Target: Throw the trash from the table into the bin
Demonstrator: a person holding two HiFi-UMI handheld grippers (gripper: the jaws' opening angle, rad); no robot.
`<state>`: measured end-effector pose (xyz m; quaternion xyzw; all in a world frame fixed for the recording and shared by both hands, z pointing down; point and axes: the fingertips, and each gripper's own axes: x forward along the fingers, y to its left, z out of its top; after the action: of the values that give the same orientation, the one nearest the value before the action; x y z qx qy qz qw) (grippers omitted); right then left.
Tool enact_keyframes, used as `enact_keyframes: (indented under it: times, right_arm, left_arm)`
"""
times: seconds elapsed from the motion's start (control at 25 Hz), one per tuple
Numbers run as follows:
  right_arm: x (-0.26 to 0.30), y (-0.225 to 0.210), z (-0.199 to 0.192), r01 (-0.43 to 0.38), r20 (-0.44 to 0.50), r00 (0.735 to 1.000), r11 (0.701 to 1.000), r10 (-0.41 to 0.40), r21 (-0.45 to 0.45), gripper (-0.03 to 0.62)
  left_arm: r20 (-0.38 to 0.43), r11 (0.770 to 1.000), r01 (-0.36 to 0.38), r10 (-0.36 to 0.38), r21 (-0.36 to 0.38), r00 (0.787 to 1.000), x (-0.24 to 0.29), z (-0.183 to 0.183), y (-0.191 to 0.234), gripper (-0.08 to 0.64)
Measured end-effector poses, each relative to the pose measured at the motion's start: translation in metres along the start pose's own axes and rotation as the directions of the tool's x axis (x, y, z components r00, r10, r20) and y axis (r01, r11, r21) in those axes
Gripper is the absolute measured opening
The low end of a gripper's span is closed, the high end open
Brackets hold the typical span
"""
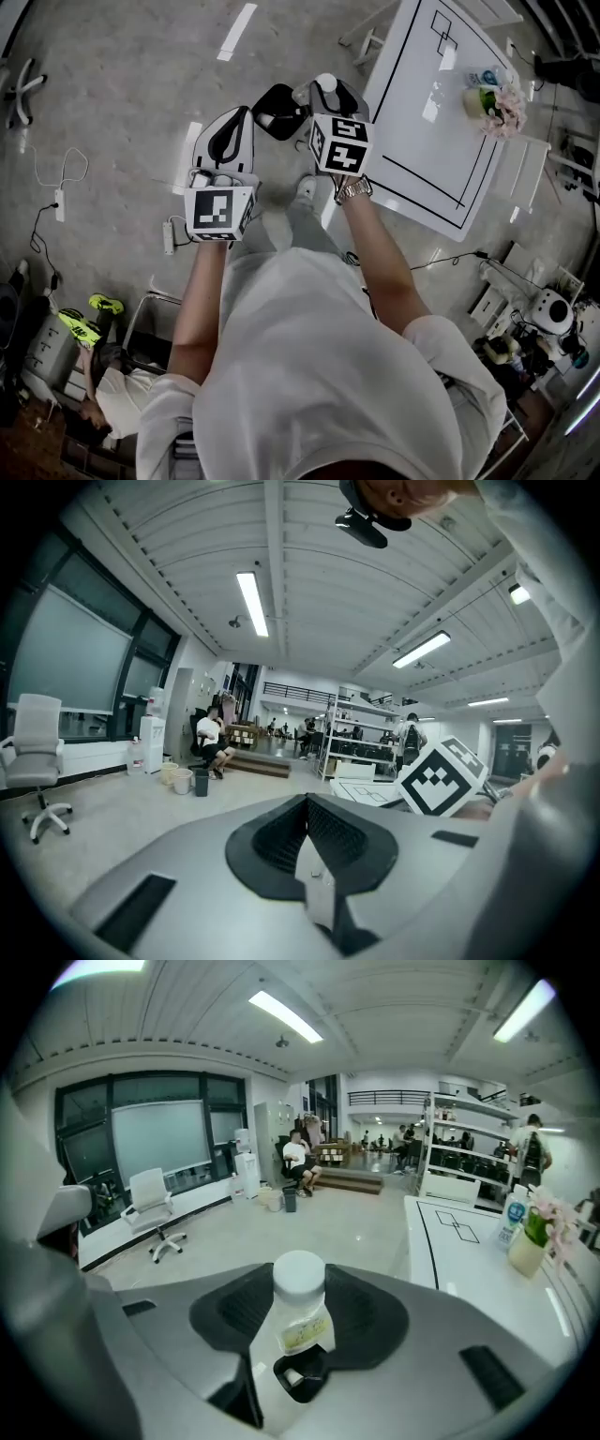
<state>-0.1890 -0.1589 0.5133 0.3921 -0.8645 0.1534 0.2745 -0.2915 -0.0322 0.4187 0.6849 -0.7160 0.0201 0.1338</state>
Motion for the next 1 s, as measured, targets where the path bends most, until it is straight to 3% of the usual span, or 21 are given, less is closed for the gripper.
enact_keyframes:
  times: [0.4, 0.72, 0.8, 1.0]
  right_arm:
    - [0.119, 0.022, -0.097, 0.171, -0.031, 0.985, 0.977, -0.168, 0.126, 0.176]
    - [0.223, -0.012, -0.217, 0.215, -0.107, 0.974, 0.968, -0.201, 0.130, 0.176]
    - [0.255, -0.014, -0.254, 0.204, -0.111, 0.976, 0.968, -0.188, 0.150, 0.176]
    - [0.321, -0.021, -0.337, 0.170, -0.112, 0.982, 0.974, -0.154, 0.148, 0.176]
  left_arm:
    - [-0.113, 0.990, 0.140, -0.139, 0.001, 0.984, 0.059, -0.085, 0.091, 0.006]
    - [-0.175, 0.989, 0.122, -0.136, -0.085, 0.975, 0.108, -0.204, 0.084, 0.006]
    - [-0.165, 0.988, 0.111, -0.128, -0.106, 0.978, 0.113, -0.251, 0.087, 0.006]
    - [-0.215, 0.991, 0.107, -0.121, -0.077, 0.969, 0.130, -0.344, 0.093, 0.006]
